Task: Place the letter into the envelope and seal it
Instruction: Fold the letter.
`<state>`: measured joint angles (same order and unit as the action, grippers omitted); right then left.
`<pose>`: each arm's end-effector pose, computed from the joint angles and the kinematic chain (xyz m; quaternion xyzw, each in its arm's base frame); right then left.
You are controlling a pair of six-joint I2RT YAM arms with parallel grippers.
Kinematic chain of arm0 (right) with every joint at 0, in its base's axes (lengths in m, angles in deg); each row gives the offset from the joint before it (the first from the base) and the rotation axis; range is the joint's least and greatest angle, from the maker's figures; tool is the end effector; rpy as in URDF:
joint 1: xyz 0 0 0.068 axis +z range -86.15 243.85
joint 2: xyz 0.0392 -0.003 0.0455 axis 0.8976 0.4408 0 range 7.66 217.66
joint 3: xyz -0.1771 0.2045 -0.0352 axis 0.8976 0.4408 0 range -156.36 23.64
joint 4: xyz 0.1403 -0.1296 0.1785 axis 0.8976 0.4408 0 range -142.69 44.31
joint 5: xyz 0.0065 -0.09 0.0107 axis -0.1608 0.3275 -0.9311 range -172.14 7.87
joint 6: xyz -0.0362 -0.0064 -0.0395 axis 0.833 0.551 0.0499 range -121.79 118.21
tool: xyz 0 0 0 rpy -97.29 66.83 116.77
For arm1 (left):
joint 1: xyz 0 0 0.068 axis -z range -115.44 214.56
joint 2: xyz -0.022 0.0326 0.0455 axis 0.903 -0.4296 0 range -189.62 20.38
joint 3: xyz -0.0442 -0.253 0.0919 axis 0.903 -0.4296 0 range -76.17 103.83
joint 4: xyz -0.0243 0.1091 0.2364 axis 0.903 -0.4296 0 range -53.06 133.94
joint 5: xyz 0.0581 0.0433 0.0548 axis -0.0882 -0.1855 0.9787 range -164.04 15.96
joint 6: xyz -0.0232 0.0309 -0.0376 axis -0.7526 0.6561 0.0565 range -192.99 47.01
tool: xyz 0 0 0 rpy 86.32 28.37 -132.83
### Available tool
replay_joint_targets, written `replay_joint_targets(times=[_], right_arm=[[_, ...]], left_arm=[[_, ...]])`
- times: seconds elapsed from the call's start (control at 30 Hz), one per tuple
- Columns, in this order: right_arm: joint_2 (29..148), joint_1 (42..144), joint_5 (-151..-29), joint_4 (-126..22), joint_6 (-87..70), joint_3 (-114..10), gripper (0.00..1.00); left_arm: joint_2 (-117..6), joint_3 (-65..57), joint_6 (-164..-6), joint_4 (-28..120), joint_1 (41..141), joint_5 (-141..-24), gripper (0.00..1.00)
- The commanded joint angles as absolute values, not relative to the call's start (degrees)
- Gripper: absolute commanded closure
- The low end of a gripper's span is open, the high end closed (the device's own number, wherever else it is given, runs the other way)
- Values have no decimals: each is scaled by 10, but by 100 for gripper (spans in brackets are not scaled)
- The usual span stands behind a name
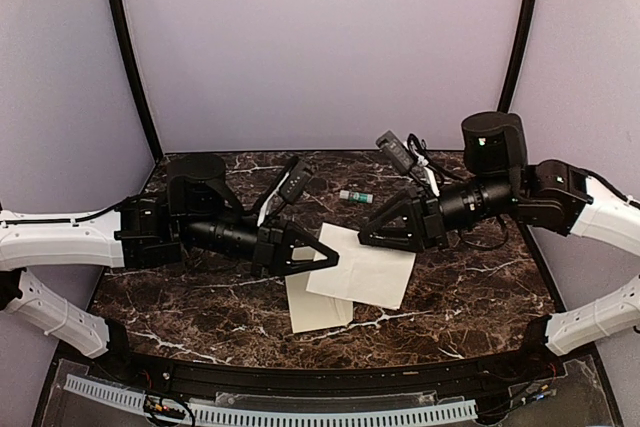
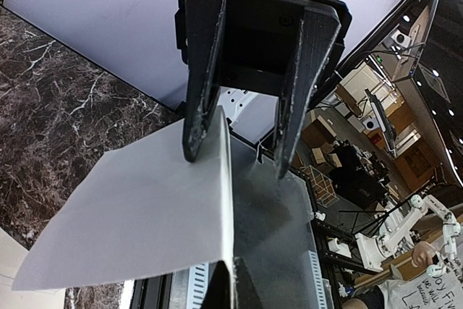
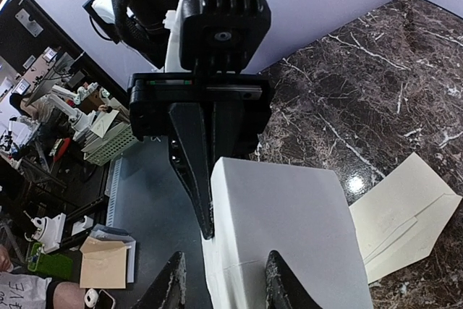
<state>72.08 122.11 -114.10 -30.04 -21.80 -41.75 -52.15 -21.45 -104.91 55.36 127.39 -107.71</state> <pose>0.1137 0.2198 0.3772 -0.4067 0.7010 0.5174 0.2748 0.1173 -0.2717 0.3360 0.3763 0.6362 -0.6157 0.2732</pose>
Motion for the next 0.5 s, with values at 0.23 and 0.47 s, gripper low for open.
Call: replay_joint_targets(times=[0.23, 0.47], right_arm=[[725, 1227, -1180, -326, -221, -406, 78], [727, 1227, -1174, -328, -222, -405, 96]], left_arm=[[-544, -176, -1038, 540, 1270, -1119, 100], [-545, -176, -1033, 535, 1269, -1110, 100]])
